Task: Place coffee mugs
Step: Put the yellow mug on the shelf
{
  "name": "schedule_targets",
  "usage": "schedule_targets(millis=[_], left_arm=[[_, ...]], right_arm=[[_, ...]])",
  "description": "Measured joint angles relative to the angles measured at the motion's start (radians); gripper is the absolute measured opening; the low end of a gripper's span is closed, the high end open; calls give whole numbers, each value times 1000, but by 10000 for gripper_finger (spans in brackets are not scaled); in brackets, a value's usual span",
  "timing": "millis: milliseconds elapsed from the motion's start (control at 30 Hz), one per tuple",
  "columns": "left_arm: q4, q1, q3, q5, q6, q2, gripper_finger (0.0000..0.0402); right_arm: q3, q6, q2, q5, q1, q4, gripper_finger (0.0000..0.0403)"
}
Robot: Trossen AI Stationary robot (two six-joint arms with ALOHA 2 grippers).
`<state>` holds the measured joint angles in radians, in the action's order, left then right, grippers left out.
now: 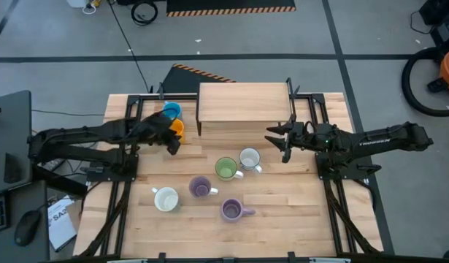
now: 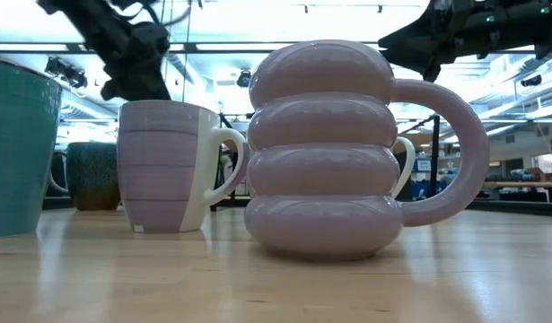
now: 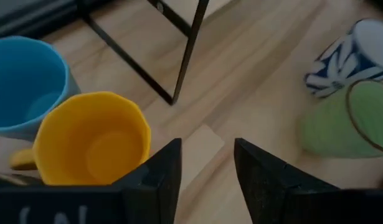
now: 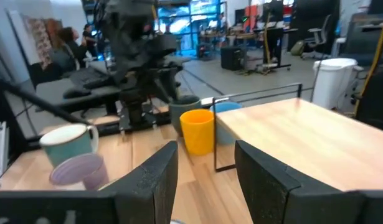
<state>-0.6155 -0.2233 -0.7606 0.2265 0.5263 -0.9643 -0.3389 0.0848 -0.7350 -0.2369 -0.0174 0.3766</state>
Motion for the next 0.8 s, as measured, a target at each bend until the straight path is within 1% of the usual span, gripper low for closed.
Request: schedule_targets(millis=[67, 167, 267, 433, 533, 800], left_arm=[[-39, -37, -39, -22, -17, -60, 174], [-99, -81, -107, -29, -53, -150, 195], [-134, -116, -170, -32, -91, -228, 207], [-205, -165, -254, -90, -120, -345, 210], [-249, -183, -284, -95, -128, -407, 210], [-298, -201, -295, -87, -142, -499, 210]], right_arm=[[0, -13, -12, 14, 1, -5, 165], [-1, -36, -34, 18, 0, -4, 165], [-1, -55, -55, 16, 0, 10, 165], [-1, -63, -93, -1, 1, 62, 165], [-1, -71, -130, 1, 2, 92, 165], [-1, -108, -246, -1, 33, 185, 165]])
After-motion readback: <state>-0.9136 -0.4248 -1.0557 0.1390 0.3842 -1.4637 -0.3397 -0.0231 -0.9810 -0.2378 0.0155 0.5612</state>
